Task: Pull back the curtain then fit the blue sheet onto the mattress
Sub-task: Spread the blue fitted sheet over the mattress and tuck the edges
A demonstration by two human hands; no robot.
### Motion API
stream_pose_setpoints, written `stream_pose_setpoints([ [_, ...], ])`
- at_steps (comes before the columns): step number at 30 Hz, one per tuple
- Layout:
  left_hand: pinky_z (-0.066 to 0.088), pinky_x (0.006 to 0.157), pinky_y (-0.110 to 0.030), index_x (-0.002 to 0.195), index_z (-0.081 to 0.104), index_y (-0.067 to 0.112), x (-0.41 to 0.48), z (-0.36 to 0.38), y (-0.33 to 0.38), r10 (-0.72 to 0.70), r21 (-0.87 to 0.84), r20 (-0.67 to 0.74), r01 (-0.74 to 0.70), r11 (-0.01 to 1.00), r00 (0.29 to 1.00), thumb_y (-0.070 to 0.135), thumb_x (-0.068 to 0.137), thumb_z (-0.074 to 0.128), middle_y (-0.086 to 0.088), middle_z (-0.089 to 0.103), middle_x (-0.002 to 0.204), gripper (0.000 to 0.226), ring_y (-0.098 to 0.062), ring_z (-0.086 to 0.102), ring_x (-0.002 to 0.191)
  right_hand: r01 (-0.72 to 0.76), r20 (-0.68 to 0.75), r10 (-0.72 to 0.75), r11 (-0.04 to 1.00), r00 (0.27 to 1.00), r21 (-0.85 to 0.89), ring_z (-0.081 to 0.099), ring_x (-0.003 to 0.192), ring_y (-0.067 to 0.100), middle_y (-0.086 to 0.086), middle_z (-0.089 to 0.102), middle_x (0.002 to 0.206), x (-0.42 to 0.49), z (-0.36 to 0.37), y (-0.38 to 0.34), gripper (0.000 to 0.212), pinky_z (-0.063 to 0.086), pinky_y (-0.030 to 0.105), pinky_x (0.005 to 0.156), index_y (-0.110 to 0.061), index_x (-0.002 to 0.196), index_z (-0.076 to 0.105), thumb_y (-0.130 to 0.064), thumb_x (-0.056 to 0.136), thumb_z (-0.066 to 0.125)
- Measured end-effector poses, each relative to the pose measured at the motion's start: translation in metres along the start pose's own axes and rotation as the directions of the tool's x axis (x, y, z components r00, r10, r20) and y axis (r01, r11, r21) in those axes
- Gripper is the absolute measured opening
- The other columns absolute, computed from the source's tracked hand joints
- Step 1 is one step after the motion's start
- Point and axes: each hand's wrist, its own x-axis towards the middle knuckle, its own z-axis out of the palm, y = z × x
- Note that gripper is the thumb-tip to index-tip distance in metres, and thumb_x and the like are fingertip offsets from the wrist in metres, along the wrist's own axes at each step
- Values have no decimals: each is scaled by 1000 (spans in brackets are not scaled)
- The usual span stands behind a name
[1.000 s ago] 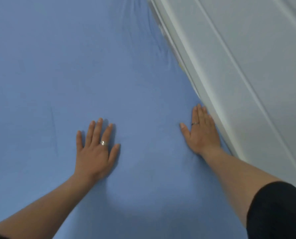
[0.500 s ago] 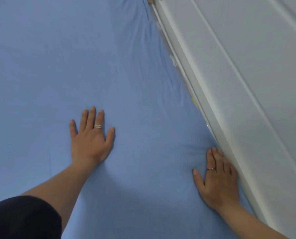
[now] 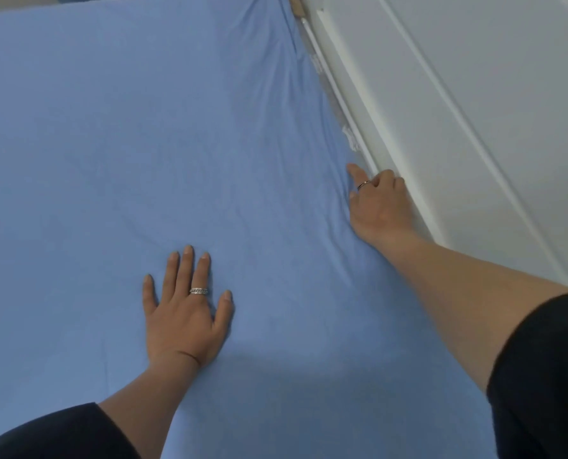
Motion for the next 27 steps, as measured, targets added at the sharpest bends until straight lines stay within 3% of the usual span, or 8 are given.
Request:
stream_pose_setpoints([
  [2, 3, 121, -54, 157, 17, 28, -2, -2, -2, 8, 2, -2, -8, 1000, 1000, 62, 96, 20, 5, 10, 167, 70, -14, 1, 154, 85, 21, -84, 994, 996, -62, 48, 105, 34, 9, 47, 118, -6, 10, -3, 51, 41, 46, 93, -40, 151, 28, -40, 100, 34],
  [4, 2, 122, -53, 157, 18, 28, 2, -1, -2, 19, 2, -1, -19, 1000, 1000, 63, 96, 19, 5, 11, 167, 70, -14, 2, 154, 100, 127, -98, 995, 987, -11, 55, 107, 36, 11, 50, 126, -8, 8, -6, 58, 44, 43, 88, -45, 153, 17, -30, 99, 32],
  [6, 3, 122, -53, 157, 19, 28, 1, 0, -5, 18, 5, 26, -18, 1000, 1000, 63, 96, 19, 5, 12, 167, 70, -14, 2, 154, 207, 218, -174, 968, 960, -139, 61, 102, 36, 10, 54, 123, -3, 4, -7, 68, 43, 39, 79, -48, 154, 5, -22, 95, 30],
  [11, 7, 120, -58, 158, 23, 24, 5, -17, 25, 78, 0, 67, -78, 997, 995, 66, 92, 22, -1, 11, 167, 78, -17, 4, 154, 190, 245, -98, 902, 965, -387, 64, 105, 37, 14, 63, 123, 15, -41, 21, 57, 38, 36, 76, -34, 156, 24, -35, 101, 8],
  [16, 9, 122, -52, 158, 19, 29, 18, -1, 43, 186, -10, 32, -185, 983, 982, 64, 93, 28, 3, 11, 167, 74, -14, 7, 154, 271, 97, -273, 731, 957, -626, 48, 108, 32, 14, 56, 120, -2, -5, 29, 56, 36, 42, 87, -16, 153, 34, -13, 97, 32],
  [22, 11, 122, -52, 157, 24, 28, 18, -6, 39, 175, -33, 41, -174, 984, 984, 62, 91, 32, 3, 13, 167, 74, -14, 8, 154, 169, 58, -161, 851, 985, -498, 17, 147, 36, 15, 14, 163, 7, -19, 2, 54, 21, 51, 111, -10, 153, 28, -10, 99, 32],
  [25, 14, 121, -53, 155, 30, 26, 19, -7, 39, 170, -16, 49, -170, 985, 984, 61, 90, 34, 2, 16, 166, 74, -15, 12, 153, 342, 41, -344, 901, 938, -265, 17, 150, 37, 16, 24, 162, 5, -21, -37, 55, 18, 51, 118, -4, 149, 39, -9, 95, 41],
  [27, 15, 121, -54, 154, 33, 25, 18, -8, 40, 171, -23, 53, -170, 985, 984, 61, 89, 35, 2, 18, 166, 74, -16, 15, 153, 444, 115, -431, 886, 895, -137, 17, 151, 33, 13, 27, 162, 1, -11, -50, 58, 17, 47, 122, -9, 153, 34, -27, 99, 44],
])
